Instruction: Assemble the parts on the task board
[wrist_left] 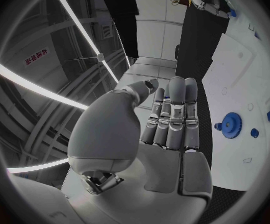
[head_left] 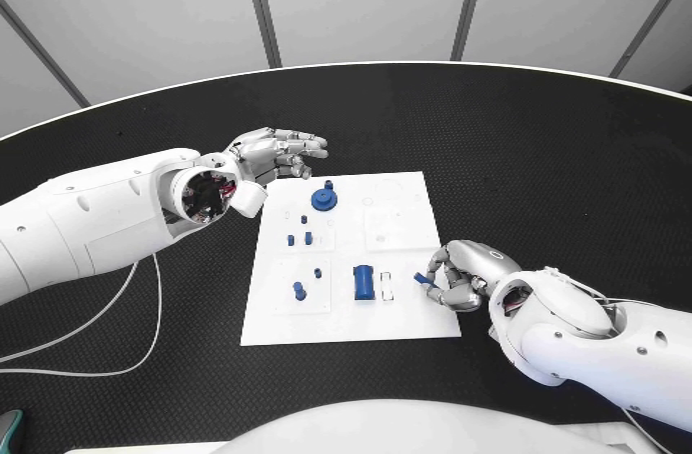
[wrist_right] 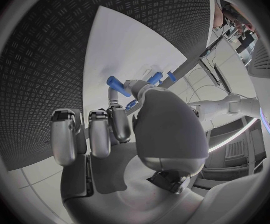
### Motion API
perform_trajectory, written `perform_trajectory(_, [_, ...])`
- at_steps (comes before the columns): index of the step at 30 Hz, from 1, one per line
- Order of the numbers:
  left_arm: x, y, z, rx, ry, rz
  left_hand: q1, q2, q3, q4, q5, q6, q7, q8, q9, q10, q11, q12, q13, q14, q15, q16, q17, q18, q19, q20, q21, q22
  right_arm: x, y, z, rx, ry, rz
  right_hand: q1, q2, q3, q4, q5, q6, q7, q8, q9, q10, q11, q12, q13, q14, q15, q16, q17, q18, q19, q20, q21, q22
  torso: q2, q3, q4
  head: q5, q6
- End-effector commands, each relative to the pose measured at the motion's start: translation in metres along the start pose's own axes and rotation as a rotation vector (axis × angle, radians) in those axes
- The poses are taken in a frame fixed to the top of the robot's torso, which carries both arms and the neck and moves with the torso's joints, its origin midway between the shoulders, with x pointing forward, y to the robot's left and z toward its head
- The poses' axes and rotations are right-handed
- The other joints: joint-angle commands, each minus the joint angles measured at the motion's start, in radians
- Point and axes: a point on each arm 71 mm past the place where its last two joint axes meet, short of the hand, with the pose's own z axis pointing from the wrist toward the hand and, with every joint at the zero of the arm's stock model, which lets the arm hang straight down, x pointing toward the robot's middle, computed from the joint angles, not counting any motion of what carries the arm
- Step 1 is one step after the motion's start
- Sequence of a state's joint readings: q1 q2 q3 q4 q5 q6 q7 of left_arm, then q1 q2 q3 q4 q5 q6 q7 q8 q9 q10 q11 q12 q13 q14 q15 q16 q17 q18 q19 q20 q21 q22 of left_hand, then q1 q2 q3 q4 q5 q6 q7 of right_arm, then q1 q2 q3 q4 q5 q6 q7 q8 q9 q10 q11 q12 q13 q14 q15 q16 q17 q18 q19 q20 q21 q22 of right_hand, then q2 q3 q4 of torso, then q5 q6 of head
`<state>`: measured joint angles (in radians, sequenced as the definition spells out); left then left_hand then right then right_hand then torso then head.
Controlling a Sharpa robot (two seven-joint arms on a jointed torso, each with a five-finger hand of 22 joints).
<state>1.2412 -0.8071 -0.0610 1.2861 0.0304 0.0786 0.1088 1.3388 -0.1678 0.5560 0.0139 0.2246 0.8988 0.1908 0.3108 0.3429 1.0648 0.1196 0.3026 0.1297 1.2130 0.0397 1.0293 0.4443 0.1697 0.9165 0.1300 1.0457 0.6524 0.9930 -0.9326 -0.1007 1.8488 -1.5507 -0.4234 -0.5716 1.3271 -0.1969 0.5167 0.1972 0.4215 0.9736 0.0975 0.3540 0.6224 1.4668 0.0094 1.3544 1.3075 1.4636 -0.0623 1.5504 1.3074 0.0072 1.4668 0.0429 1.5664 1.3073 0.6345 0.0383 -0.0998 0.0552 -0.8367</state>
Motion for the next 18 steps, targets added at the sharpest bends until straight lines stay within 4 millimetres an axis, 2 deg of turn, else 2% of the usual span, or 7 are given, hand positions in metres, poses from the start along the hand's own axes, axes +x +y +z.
perform_trajectory(1, [0.0,0.0,0.001,0.0,0.001,0.0,0.0,0.006,0.0,0.008,0.004,-0.005,0.001,0.003,0.001,-0.008,-0.003,0.005,0.001,-0.006,-0.003,0.006,-0.002,0.015,0.001,0.003,-0.007,-0.001,0.0,0.006,0.0,-0.016,-0.009,0.014,-0.014,0.001,0.133,-0.134,-0.006,0.009,-0.002,0.007,0.003,0.018,0.003,0.007,0.155,0.102,0.007,0.005,0.24,-0.007,0.104,0.005,0.004,0.263,-0.001,-0.0016,0.0004,-0.001,0.002])
perform_trajectory(13, [0.002,0.0,0.001,-0.001,0.005,0.0,0.0,0.006,0.0,0.008,0.004,-0.005,0.001,0.003,0.001,-0.008,-0.003,0.005,0.001,-0.006,-0.003,0.006,-0.002,0.015,0.001,0.003,-0.007,-0.001,0.009,0.025,0.014,-0.026,0.035,0.09,-0.033,0.0,0.127,-0.136,-0.011,0.018,-0.006,0.012,0.005,0.019,0.0,0.009,0.155,0.102,0.005,0.005,0.241,-0.007,0.104,0.004,0.004,0.263,0.002,-0.0037,0.0044,-0.006,0.004])
perform_trajectory(18, [0.002,0.0,0.001,0.0,0.004,0.0,0.0,0.006,0.0,0.008,0.004,-0.005,0.001,0.003,0.001,-0.008,-0.003,0.005,0.001,-0.006,-0.003,0.006,-0.002,0.015,0.001,0.003,-0.007,-0.001,0.012,0.029,0.02,-0.019,0.05,0.106,-0.054,0.003,0.118,-0.134,-0.003,0.022,-0.012,0.016,0.008,0.021,-0.004,0.01,0.156,0.102,0.002,0.006,0.242,-0.007,0.104,0.002,0.004,0.263,0.002,-0.0011,0.0017,-0.002,0.004])
